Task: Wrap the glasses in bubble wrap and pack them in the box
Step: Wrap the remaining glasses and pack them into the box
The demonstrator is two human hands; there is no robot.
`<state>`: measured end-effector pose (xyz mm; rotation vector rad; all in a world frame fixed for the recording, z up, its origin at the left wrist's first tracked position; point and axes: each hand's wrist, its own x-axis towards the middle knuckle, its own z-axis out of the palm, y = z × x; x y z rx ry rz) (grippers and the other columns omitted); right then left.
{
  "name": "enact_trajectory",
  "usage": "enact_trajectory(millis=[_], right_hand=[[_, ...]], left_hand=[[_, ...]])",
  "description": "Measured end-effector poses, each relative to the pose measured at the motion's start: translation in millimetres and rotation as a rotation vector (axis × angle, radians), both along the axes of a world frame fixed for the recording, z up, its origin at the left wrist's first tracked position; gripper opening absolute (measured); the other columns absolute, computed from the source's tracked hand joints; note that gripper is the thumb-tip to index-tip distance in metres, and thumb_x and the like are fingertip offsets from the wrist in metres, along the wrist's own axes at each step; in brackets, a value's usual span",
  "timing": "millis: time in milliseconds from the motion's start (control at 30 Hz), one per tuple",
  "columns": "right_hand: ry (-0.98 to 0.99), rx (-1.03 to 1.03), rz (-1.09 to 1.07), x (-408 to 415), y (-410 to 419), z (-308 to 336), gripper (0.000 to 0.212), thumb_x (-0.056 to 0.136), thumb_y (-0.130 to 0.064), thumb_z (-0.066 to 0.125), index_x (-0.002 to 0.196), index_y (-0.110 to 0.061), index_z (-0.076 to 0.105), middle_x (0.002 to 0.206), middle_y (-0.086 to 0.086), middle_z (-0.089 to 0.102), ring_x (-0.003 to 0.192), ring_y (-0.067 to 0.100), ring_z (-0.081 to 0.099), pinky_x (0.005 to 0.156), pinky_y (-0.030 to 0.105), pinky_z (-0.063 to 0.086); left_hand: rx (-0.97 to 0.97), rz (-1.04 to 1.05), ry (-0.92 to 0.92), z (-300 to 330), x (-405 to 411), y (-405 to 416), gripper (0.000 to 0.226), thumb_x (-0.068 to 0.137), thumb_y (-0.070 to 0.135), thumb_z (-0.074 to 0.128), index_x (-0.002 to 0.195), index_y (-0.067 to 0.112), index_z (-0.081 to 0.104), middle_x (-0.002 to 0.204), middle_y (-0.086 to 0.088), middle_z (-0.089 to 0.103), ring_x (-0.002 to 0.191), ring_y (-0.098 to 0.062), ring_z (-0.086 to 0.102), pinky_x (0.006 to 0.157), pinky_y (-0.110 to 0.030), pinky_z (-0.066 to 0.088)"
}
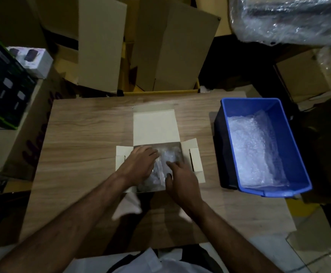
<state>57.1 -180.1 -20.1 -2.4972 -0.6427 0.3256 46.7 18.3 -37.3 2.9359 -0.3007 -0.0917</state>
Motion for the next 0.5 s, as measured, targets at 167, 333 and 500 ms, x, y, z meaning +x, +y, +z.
enact_trajectory(millis=[167,333,500], right_hand=[[-0.214,0.055,0.054,19,-29,18,0.059,0.078,-0.013,0.069,0.136,-0.007,0.058,0.139,0.016,0.058,0.125,0.03,0.054,0.104,0.042,0.048],[-0.314,-0.007,0.044,44,-75,30,0.072,0.078,-0.014,0.07,0.146,-0.005,0.049,0.154,0.026,0.042,0.139,0.042,0.045,0.112,0.051,0.042],[-0.4,-0.006,-0.082,68,-145,37,0.061,0.09,-0.023,0.059,0.148,-0.008,0.049,0.156,0.024,0.041,0.143,0.039,0.04,0.116,0.049,0.037]], left_hand=[[-0.183,0.163,-0.062,25,-17,-34,0.053,0.09,0.025,0.039,0.133,0.004,0.061,0.14,-0.017,0.059,0.129,-0.034,0.056,0.106,-0.051,0.047],[-0.172,0.18,-0.141,41,-7,-86,0.054,0.095,0.025,0.047,0.147,0.011,0.048,0.159,-0.01,0.039,0.144,-0.027,0.039,0.116,-0.041,0.034],[-0.183,0.172,-0.142,49,21,-157,0.055,0.094,0.026,0.048,0.145,0.007,0.048,0.161,-0.017,0.032,0.145,-0.034,0.036,0.118,-0.045,0.032]])
